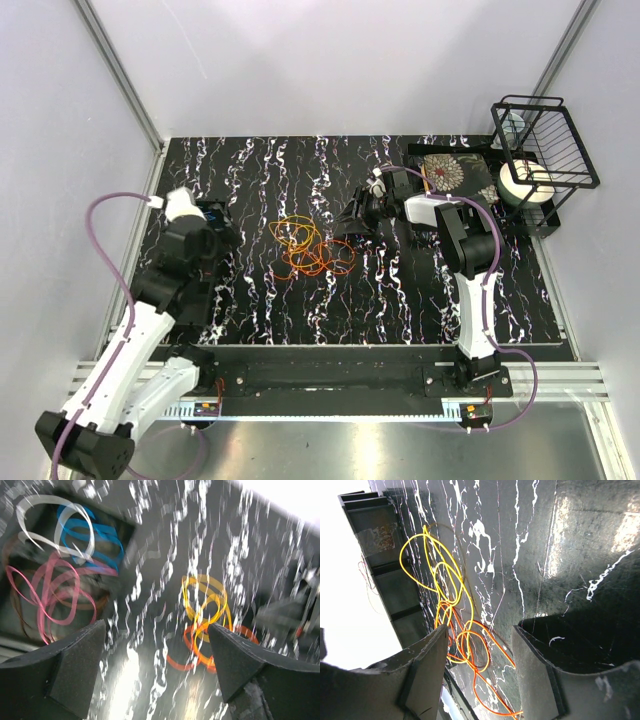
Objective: Untangle the cables
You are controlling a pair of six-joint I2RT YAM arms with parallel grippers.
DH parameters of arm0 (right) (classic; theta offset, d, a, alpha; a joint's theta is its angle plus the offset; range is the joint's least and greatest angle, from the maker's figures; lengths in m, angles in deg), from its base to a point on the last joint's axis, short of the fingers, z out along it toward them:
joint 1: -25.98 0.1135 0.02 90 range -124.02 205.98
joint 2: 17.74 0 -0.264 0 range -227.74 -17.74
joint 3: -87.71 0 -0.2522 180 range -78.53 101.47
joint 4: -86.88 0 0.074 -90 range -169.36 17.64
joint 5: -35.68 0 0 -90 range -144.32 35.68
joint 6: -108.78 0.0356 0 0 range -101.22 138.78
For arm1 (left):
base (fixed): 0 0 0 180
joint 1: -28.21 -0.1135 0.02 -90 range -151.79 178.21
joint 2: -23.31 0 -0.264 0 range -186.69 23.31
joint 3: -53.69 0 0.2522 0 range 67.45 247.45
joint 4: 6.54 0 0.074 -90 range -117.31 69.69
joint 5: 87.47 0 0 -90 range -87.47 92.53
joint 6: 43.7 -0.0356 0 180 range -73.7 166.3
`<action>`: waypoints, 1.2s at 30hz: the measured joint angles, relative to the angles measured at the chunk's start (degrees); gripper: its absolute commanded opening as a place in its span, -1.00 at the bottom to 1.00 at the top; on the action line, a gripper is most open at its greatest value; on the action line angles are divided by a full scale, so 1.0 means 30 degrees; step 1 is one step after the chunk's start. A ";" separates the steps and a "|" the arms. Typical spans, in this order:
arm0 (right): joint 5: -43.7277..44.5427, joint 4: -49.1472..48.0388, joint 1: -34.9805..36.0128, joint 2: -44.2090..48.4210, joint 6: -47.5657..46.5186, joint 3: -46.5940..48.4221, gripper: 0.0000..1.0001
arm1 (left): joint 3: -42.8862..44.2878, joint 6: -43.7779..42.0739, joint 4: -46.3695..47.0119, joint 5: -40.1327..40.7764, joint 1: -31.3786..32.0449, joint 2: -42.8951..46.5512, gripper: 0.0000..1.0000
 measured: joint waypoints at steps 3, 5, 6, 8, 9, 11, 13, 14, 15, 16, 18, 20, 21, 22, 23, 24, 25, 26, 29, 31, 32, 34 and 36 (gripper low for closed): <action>0.0000 0.0000 0.0000 -0.0007 0.0000 0.0000 0.22 | -0.0750 0.0073 -0.0109 -0.0029 0.1333 -0.0197 0.63; -0.0022 0.0000 0.0000 -0.0029 0.0000 0.0007 0.22 | -0.0940 0.0146 -0.0117 0.0036 0.2317 -0.0576 0.61; -0.0029 0.0000 0.0000 -0.0036 0.0000 0.0015 0.22 | -0.0976 0.0189 -0.0015 0.0044 0.2776 -0.0845 0.60; -0.0044 0.0015 0.0007 -0.0051 0.0000 0.0044 0.22 | -0.0998 0.0313 0.0277 0.0102 0.3745 -0.1508 0.58; -0.0066 0.0015 0.0007 -0.0066 0.0000 0.0058 0.22 | -0.1005 0.0393 0.0452 0.0124 0.4102 -0.1843 0.57; -0.0124 0.0080 0.0007 -0.0102 0.0000 0.0124 0.22 | -0.1020 0.0605 0.0918 0.0284 0.5034 -0.2761 0.54; -0.0182 0.0087 0.0007 -0.0153 0.0000 0.0175 0.22 | -0.1020 0.0729 0.1355 0.0364 0.5923 -0.3803 0.52; -0.0189 0.0102 0.0007 -0.0168 0.0000 0.0182 0.21 | -0.1020 0.0794 0.1566 0.0481 0.6390 -0.4313 0.51; -0.0204 0.0095 0.0007 -0.0168 0.0000 0.0189 0.21 | -0.1005 0.0845 0.1792 0.0546 0.6754 -0.4852 0.50; -0.0211 0.0095 0.0007 -0.0175 0.0000 0.0197 0.22 | -0.0969 0.0903 0.1960 0.0590 0.7089 -0.5413 0.49; -0.0211 0.0102 0.0007 -0.0175 0.0000 0.0197 0.21 | -0.0736 0.0998 0.2288 0.0685 0.7664 -0.6623 0.47; -0.0211 0.0102 0.0015 -0.0175 0.0000 0.0204 0.21 | -0.0364 0.1071 0.2652 0.0729 0.8145 -0.7898 0.44; -0.0204 0.0102 0.0022 -0.0175 0.0000 0.0204 0.22 | -0.0117 0.1093 0.2834 0.0765 0.8371 -0.8633 0.43; -0.0204 0.0102 0.0022 -0.0175 0.0000 0.0204 0.22 | 0.0066 0.1115 0.2994 0.0772 0.8524 -0.9129 0.41; -0.0204 0.0102 0.0022 -0.0175 0.0000 0.0204 0.22 | 0.0291 0.1122 0.3169 0.0787 0.8692 -0.9697 0.39; -0.0204 0.0102 0.0022 -0.0175 0.0000 0.0204 0.22 | 0.0532 0.1137 0.3286 0.0816 0.8845 -1.0236 0.36; -0.0211 0.0102 0.0029 -0.0175 0.0000 0.0204 0.22 | 0.0787 0.1137 0.3410 0.0852 0.8983 -1.0761 0.35; -0.0211 0.0102 0.0029 -0.0175 0.0000 0.0204 0.21 | 0.1013 0.1144 0.3585 0.0874 0.9114 -1.1249 0.34; -0.0204 0.0102 0.0036 -0.0175 0.0000 0.0204 0.21 | 0.1566 0.1137 0.3840 0.1115 0.9377 -1.2451 0.31; -0.0204 0.0102 0.0036 -0.0175 0.0000 0.0204 0.22 | 0.1894 0.1137 0.3971 0.1319 0.9471 -1.3114 0.26; -0.0204 0.0102 0.0036 -0.0175 0.0000 0.0204 0.22 | 0.2084 0.1137 0.3971 0.1530 0.9493 -1.3435 0.25; -0.0204 0.0102 0.0036 -0.0175 0.0000 0.0204 0.21 | 0.2543 0.1173 0.3606 0.2375 0.9500 -1.3916 0.25; -0.0211 0.0102 0.0036 -0.0175 0.0000 0.0204 0.21 | 0.3147 0.1209 0.3096 0.3293 0.9464 -1.4375 0.24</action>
